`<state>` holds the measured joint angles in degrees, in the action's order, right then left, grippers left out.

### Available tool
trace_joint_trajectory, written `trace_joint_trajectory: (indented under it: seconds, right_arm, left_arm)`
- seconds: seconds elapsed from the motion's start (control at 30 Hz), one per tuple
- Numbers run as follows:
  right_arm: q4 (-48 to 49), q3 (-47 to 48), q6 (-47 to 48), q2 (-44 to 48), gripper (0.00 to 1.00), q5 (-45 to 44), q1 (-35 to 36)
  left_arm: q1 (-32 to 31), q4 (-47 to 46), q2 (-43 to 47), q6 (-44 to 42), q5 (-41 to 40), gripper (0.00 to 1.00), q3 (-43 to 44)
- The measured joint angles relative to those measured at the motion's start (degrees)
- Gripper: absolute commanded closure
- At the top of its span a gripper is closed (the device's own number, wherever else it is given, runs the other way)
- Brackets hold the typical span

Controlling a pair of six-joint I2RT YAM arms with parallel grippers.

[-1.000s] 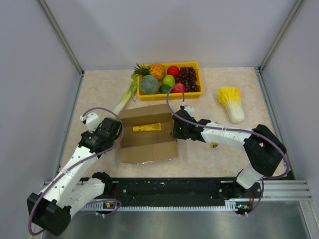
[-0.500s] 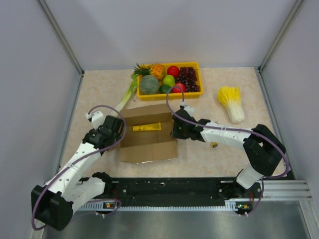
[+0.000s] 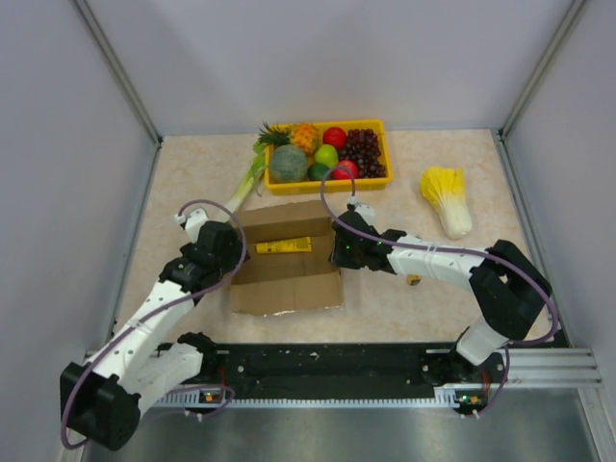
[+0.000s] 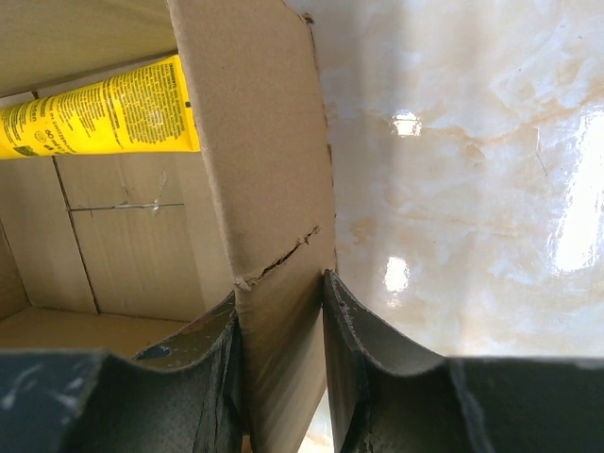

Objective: Unpack the express box

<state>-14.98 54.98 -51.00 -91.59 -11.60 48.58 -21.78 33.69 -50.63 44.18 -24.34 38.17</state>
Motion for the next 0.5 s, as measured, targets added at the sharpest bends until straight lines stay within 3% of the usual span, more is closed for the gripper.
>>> trace_joint_trajectory:
  seconds: [0.07, 0.2, 0.23, 0.33, 0.37, 0.5]
  right_arm:
    - [-0.2, 0.2, 0.2, -0.1, 0.70, 0.1, 0.0]
    - [-0.2, 0.3, 0.6, -0.1, 0.68, 0.4, 0.0]
    - [-0.2, 0.3, 0.9, -0.1, 0.67, 0.6, 0.0]
    - [-0.3, 0.3, 1.7, -0.1, 0.64, 1.0, -0.1]
    - [-0.4, 0.3, 2.2, -0.1, 0.61, 1.1, -0.1]
    - [-2.8, 1.0, 5.6, 0.6, 0.52, 1.9, -0.4]
  left_arm:
    - [0.0, -0.3, -2.8, -0.1, 0.8, 0.18, -0.2]
    - [0.0, -0.8, -7.5, -0.5, 2.1, 0.33, -0.2]
    - [0.0, -0.9, -8.2, -0.7, 2.5, 0.43, -0.2]
    - [0.0, -1.2, -9.3, -1.4, 3.1, 0.60, -0.2]
    - [0.0, -1.2, -9.5, -1.8, 3.1, 0.71, -0.2]
    - [0.1, -1.2, -10.1, -4.9, 4.2, 0.92, 0.1]
